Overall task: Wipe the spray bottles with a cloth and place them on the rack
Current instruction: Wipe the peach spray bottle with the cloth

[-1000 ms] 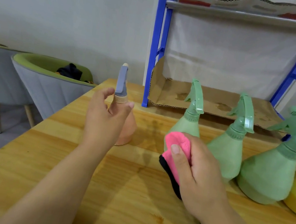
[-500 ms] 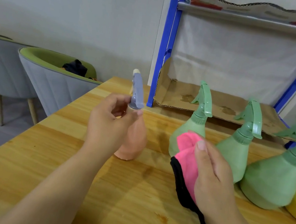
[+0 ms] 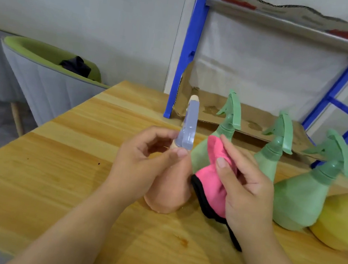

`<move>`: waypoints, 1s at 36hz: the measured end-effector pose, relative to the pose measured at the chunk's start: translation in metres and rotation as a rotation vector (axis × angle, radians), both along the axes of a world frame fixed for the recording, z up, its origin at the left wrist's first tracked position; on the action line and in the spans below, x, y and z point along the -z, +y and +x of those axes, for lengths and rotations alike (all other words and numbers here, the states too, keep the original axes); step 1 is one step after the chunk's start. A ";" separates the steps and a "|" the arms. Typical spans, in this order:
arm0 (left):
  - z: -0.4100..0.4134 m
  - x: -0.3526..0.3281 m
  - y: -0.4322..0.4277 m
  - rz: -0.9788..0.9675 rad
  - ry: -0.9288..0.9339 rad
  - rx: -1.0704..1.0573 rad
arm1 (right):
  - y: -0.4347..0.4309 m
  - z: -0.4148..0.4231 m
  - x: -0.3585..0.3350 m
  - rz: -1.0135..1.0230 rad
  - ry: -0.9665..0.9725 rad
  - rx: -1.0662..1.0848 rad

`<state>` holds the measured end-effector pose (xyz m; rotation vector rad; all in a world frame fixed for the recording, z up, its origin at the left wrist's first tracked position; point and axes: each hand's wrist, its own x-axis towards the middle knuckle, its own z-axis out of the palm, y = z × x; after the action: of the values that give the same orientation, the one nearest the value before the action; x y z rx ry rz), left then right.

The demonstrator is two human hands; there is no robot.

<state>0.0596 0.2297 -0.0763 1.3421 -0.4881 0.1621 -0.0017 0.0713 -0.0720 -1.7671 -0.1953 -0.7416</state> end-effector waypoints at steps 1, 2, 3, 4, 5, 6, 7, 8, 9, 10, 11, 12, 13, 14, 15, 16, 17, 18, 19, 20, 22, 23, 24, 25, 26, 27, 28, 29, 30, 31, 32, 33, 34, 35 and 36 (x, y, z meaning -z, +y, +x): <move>0.000 0.000 0.000 -0.012 -0.003 0.010 | 0.000 0.000 -0.002 -0.014 -0.025 0.018; 0.000 0.000 0.001 -0.025 -0.005 0.025 | 0.000 0.001 -0.005 -0.026 -0.053 0.037; 0.000 0.000 0.001 -0.036 -0.006 0.046 | 0.000 0.002 -0.009 -0.030 -0.082 0.055; -0.001 -0.001 0.001 -0.046 -0.008 0.066 | 0.001 0.003 -0.014 -0.035 -0.109 0.074; -0.001 -0.001 0.002 -0.054 -0.008 0.086 | 0.001 0.005 -0.020 -0.056 -0.134 0.095; -0.001 -0.001 0.003 -0.061 -0.008 0.102 | 0.002 0.008 -0.027 -0.094 -0.156 0.114; -0.002 -0.001 0.003 -0.068 -0.009 0.116 | 0.003 0.010 -0.034 -0.142 -0.181 0.123; -0.003 -0.001 0.004 -0.075 -0.010 0.125 | 0.004 0.013 -0.041 -0.194 -0.213 0.120; -0.004 -0.001 0.004 -0.080 -0.008 0.132 | 0.005 0.015 -0.049 -0.250 -0.248 0.111; -0.004 -0.001 0.004 -0.083 -0.006 0.136 | 0.005 0.018 -0.056 -0.317 -0.278 0.106; -0.005 -0.001 0.003 -0.085 -0.004 0.138 | 0.006 0.021 -0.062 -0.389 -0.301 0.109; -0.005 -0.002 0.003 -0.087 -0.002 0.141 | 0.007 0.025 -0.068 -0.458 -0.313 0.110; -0.005 -0.001 0.003 -0.089 0.004 0.141 | 0.007 0.028 -0.072 -0.523 -0.313 0.105; -0.005 -0.001 0.003 -0.091 0.010 0.139 | 0.007 0.031 -0.073 -0.587 -0.308 0.094; -0.005 -0.001 0.003 -0.092 0.016 0.136 | 0.007 0.033 -0.073 -0.642 -0.301 0.081; -0.005 0.000 0.003 -0.091 0.019 0.134 | 0.007 0.033 -0.071 -0.681 -0.294 0.068; -0.005 0.000 0.003 -0.088 0.022 0.131 | 0.006 0.033 -0.069 -0.701 -0.287 0.058; -0.005 0.000 0.003 -0.087 0.024 0.131 | 0.006 0.031 -0.068 -0.708 -0.283 0.050; -0.005 0.000 0.003 -0.087 0.025 0.130 | 0.005 0.028 -0.067 -0.713 -0.284 0.040; -0.005 0.000 0.003 -0.087 0.022 0.131 | 0.005 0.025 -0.066 -0.720 -0.291 0.032; -0.004 0.000 0.004 -0.084 0.006 0.142 | 0.006 0.018 -0.063 -0.754 -0.312 0.023; -0.004 0.001 0.004 -0.088 0.000 0.154 | 0.007 0.014 -0.061 -0.777 -0.320 0.014; -0.004 0.001 0.004 -0.094 -0.002 0.164 | 0.009 0.009 -0.059 -0.801 -0.328 0.002; -0.004 0.001 0.005 -0.094 -0.006 0.170 | 0.010 0.005 -0.056 -0.826 -0.337 -0.011; -0.004 0.001 0.005 -0.087 -0.014 0.172 | 0.011 0.002 -0.053 -0.849 -0.345 -0.020; -0.005 0.001 0.006 -0.076 -0.021 0.173 | 0.011 -0.001 -0.050 -0.867 -0.349 -0.024; -0.005 0.001 0.007 -0.065 -0.024 0.177 | 0.011 -0.002 -0.049 -0.879 -0.351 -0.028; -0.006 0.000 0.007 -0.056 -0.024 0.184 | 0.011 -0.002 -0.050 -0.887 -0.353 -0.030; -0.006 0.000 0.007 -0.048 -0.023 0.191 | 0.010 -0.002 -0.050 -0.895 -0.355 -0.026; -0.006 -0.001 0.008 -0.041 -0.016 0.194 | 0.010 -0.001 -0.052 -0.901 -0.356 -0.018; -0.006 -0.001 0.008 -0.034 -0.003 0.195 | 0.010 0.001 -0.053 -0.903 -0.358 -0.005; -0.005 -0.002 0.009 -0.025 0.006 0.197 | 0.010 0.003 -0.054 -0.893 -0.360 0.008; -0.005 -0.002 0.009 -0.010 0.007 0.201 | 0.010 0.005 -0.055 -0.868 -0.357 0.022; -0.006 -0.002 0.009 0.005 0.004 0.206 | 0.010 0.007 -0.056 -0.829 -0.342 0.036; -0.006 -0.002 0.010 0.015 0.002 0.207 | 0.010 0.010 -0.058 -0.782 -0.319 0.051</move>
<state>0.0540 0.2394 -0.0738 1.2979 -0.6240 -0.0131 0.0081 0.0814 -0.0140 -2.3758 -0.7371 -1.0747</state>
